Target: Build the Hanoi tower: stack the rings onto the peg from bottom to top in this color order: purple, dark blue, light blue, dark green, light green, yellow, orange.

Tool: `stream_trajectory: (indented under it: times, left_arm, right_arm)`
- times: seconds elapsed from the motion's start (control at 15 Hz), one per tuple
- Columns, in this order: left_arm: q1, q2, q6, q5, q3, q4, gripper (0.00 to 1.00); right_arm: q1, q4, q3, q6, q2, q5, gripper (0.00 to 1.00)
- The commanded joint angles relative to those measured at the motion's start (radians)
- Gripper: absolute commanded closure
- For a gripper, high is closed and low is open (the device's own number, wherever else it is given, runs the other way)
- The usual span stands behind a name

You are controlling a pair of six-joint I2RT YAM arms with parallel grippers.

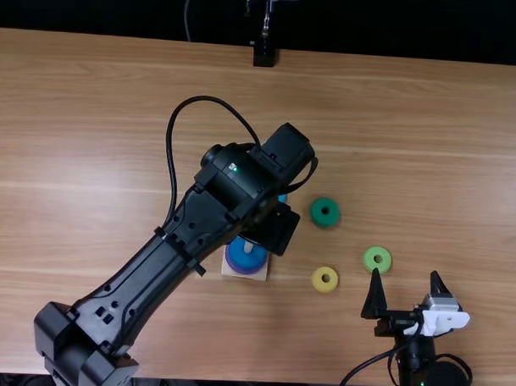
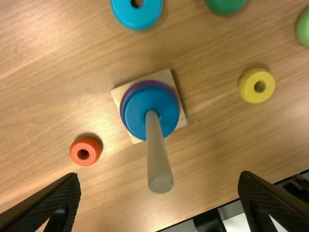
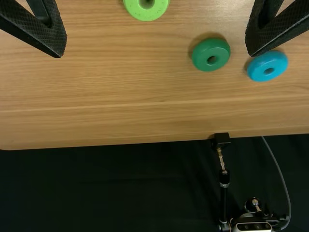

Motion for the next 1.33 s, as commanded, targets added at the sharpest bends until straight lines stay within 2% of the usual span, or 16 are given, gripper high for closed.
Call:
stream_trajectory:
  times: [0.0, 0.2, 0.4, 0.6, 0.73, 0.87, 0.93, 1.07, 1.13, 1.2, 1.27]
  left_arm:
    - [0.0, 0.015, -0.008, 0.012, -0.033, -0.001, 0.0]
    - [0.005, 0.019, -0.003, 0.001, -0.029, 0.021, 0.0]
    - [0.037, 0.034, -0.001, 0.001, -0.029, 0.074, 0.0]
    - [0.043, 0.048, 0.001, -0.002, -0.029, 0.089, 0.0]
    - [0.06, 0.109, 0.005, -0.004, -0.019, 0.12, 0.0]
    - [0.074, 0.144, 0.017, -0.032, 0.005, 0.188, 0.0]
    - [0.074, 0.173, 0.06, -0.063, 0.014, 0.214, 0.0]
    - [0.072, 0.238, 0.227, -0.131, 0.025, 0.262, 0.0]
    - [0.072, 0.253, 0.29, -0.139, 0.025, 0.289, 0.0]
    - [0.072, 0.275, 0.314, -0.139, 0.025, 0.323, 0.0]
    - [0.07, 0.302, 0.316, -0.131, 0.024, 0.354, 0.0]
  right_arm:
    - [-0.007, -0.019, -0.01, 0.003, -0.002, -0.002, 0.0]
    - [-0.007, -0.019, -0.008, 0.003, -0.002, -0.002, 0.0]
    - [-0.007, -0.019, -0.01, 0.003, -0.002, -0.002, 0.0]
    - [-0.007, -0.019, -0.008, 0.003, -0.002, -0.002, 0.0]
    - [-0.007, -0.019, -0.01, 0.003, -0.002, -0.002, 0.0]
    - [-0.007, -0.019, -0.008, 0.003, -0.002, -0.002, 0.0]
    - [-0.007, -0.019, -0.01, 0.003, -0.002, -0.002, 0.0]
    - [-0.007, -0.019, -0.01, 0.003, -0.002, -0.002, 0.0]
    - [-0.007, -0.019, -0.01, 0.003, -0.002, -0.002, 0.0]
    - [-0.007, -0.019, -0.01, 0.003, -0.002, -0.002, 0.0]
    - [-0.007, -0.019, -0.01, 0.003, -0.002, -0.002, 0.0]
